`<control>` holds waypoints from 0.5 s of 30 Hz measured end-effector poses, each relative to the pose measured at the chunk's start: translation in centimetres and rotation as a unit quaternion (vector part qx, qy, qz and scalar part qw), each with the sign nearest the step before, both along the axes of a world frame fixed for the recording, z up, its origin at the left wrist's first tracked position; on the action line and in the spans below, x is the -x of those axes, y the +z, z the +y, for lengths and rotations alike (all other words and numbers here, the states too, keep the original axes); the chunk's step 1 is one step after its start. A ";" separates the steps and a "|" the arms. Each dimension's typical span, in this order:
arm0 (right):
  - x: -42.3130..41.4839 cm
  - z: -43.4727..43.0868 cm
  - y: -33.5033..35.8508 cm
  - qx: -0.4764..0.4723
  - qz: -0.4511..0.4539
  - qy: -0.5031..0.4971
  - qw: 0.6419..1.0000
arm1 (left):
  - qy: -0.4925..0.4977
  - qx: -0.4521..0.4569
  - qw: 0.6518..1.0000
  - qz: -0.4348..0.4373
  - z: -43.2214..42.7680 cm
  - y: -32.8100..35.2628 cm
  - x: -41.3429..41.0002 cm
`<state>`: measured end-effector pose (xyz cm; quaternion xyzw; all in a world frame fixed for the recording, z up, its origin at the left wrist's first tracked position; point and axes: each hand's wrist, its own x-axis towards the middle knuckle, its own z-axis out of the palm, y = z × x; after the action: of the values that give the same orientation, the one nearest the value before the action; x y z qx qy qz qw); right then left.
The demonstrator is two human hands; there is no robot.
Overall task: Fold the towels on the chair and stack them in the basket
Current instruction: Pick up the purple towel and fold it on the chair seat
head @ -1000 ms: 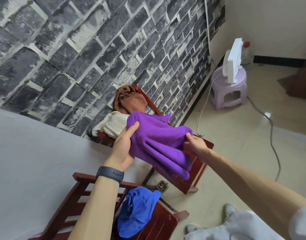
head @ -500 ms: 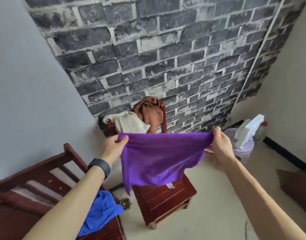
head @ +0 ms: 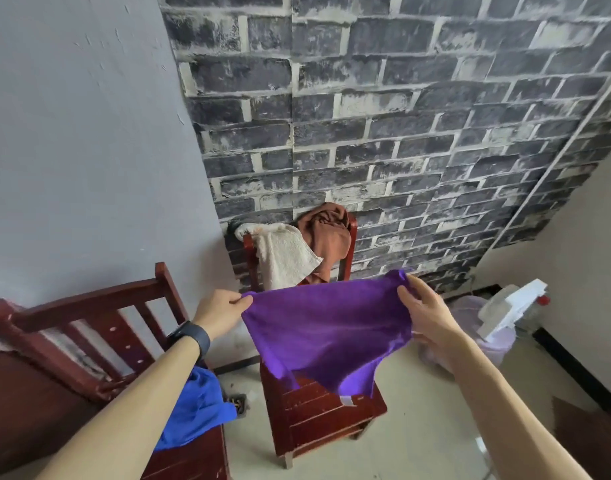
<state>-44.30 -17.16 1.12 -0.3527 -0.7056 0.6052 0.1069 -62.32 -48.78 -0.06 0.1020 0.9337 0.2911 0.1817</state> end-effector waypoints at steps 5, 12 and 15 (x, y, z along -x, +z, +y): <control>0.1 -0.3 -2.9 -0.055 -0.092 -0.010 0.994 | 0.069 -0.187 0.965 -0.170 -1.4 0.3 -0.5; 0.3 -0.6 -1.2 0.102 0.060 -0.040 0.992 | 0.198 -0.263 0.923 -0.200 -3.0 -1.4 -0.1; 0.1 -0.2 -1.9 -0.181 -0.047 0.009 0.982 | 0.196 -0.274 0.918 -0.208 -3.5 -1.9 0.0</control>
<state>-44.37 -17.40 -0.80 -0.3496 -0.8106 0.4513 0.1300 -62.36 -52.26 -1.98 -0.1002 0.7597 0.5804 0.2754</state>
